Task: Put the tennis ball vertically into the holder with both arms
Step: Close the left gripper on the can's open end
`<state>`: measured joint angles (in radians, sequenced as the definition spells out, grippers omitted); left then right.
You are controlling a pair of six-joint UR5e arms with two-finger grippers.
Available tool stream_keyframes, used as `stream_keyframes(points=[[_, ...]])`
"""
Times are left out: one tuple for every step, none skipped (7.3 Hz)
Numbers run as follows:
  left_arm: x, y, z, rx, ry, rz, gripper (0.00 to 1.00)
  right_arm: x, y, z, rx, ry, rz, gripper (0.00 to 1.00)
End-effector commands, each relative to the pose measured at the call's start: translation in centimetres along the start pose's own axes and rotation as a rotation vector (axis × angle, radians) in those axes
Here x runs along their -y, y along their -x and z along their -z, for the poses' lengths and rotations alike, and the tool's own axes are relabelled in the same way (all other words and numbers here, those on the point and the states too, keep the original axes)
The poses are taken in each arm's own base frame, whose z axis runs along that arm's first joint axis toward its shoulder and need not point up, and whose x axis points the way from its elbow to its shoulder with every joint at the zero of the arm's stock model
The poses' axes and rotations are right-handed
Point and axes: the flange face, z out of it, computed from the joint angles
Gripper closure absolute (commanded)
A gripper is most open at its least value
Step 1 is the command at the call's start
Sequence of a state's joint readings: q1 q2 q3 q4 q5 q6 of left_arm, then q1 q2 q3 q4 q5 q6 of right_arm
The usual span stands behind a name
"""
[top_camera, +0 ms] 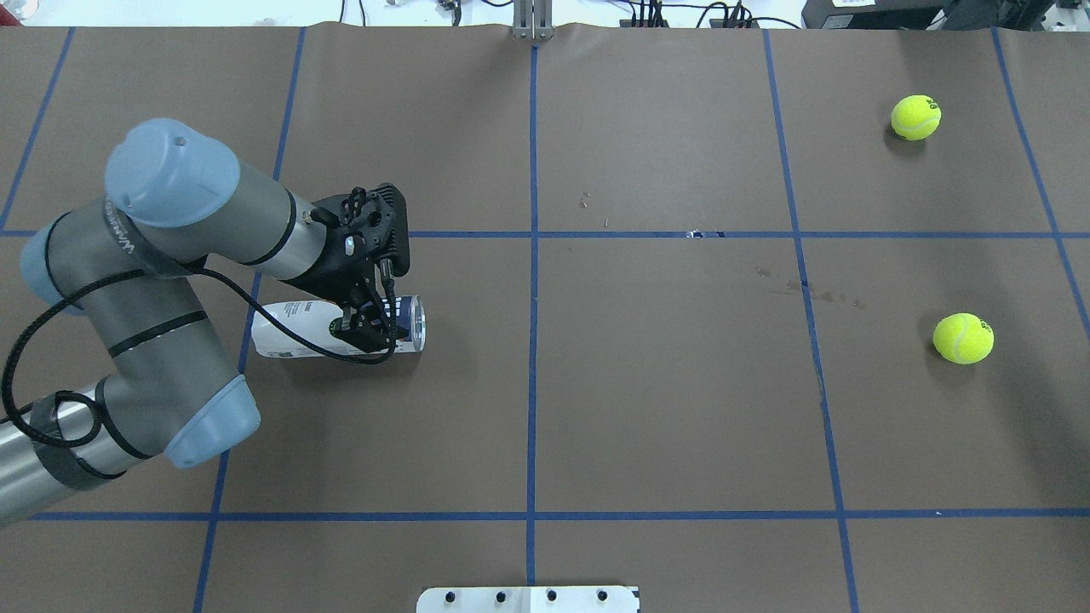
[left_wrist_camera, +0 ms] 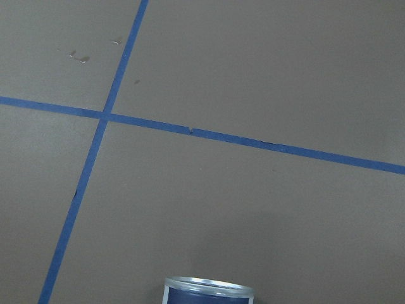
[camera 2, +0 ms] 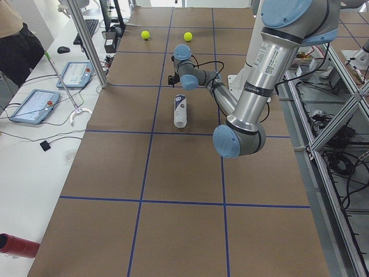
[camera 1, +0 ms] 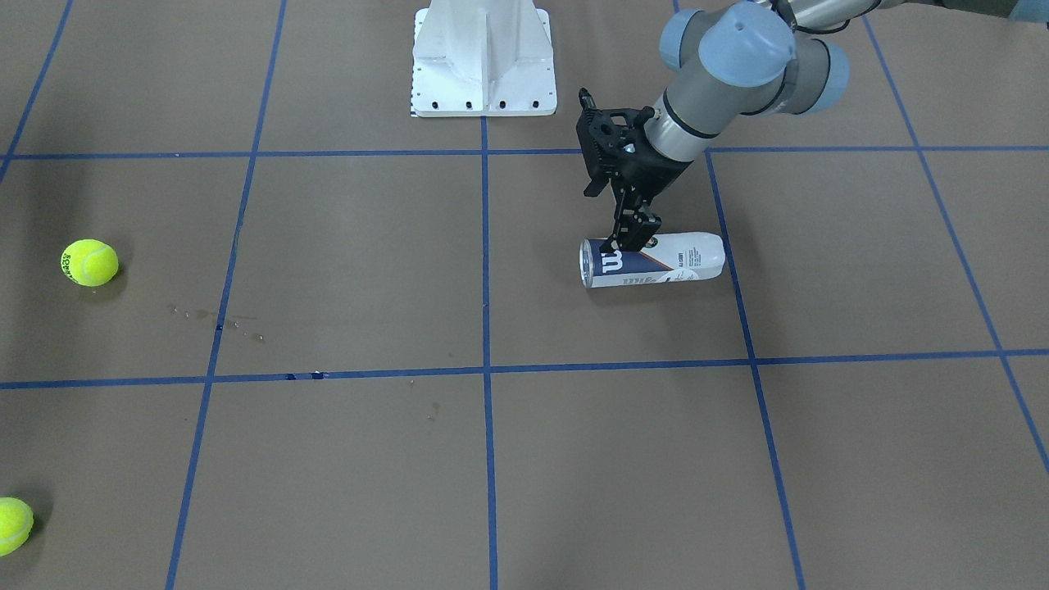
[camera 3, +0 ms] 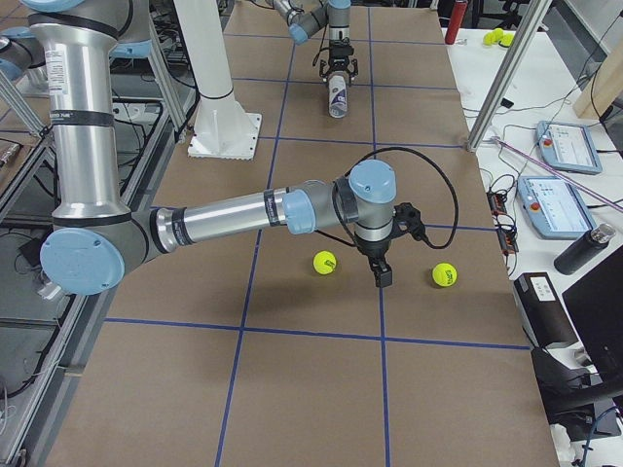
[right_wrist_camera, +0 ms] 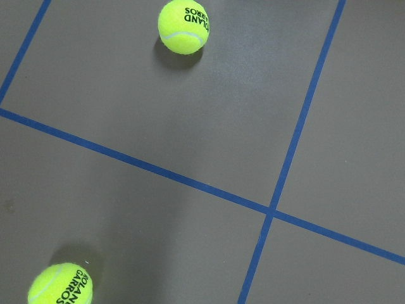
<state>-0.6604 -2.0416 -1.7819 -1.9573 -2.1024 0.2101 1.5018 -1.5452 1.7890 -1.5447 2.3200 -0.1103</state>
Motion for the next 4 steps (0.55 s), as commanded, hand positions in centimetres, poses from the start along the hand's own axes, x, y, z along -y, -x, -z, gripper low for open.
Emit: stream_keyframes(points=[[0.5, 0.4, -2.2, -0.01, 0.01, -0.056, 0.01, -0.1, 0.0, -0.1, 0.01, 0.001, -0.002, 0.01], [-0.2, 0.7, -2.9, -0.006, 0.002, -0.062, 0.01, -0.1, 0.0, -0.1, 0.01, 0.002, -0.004, 0.01], [-1.1, 1.2, -4.1, -0.005, -0.006, -0.065, 0.01, -0.1, 0.0, -0.1, 0.01, 0.002, -0.004, 0.01], [-1.9, 1.5, -5.2, -0.004, -0.003, -0.062, 0.01, -0.2, -0.1, -0.1, 0.011, 0.001, -0.006, 0.01]])
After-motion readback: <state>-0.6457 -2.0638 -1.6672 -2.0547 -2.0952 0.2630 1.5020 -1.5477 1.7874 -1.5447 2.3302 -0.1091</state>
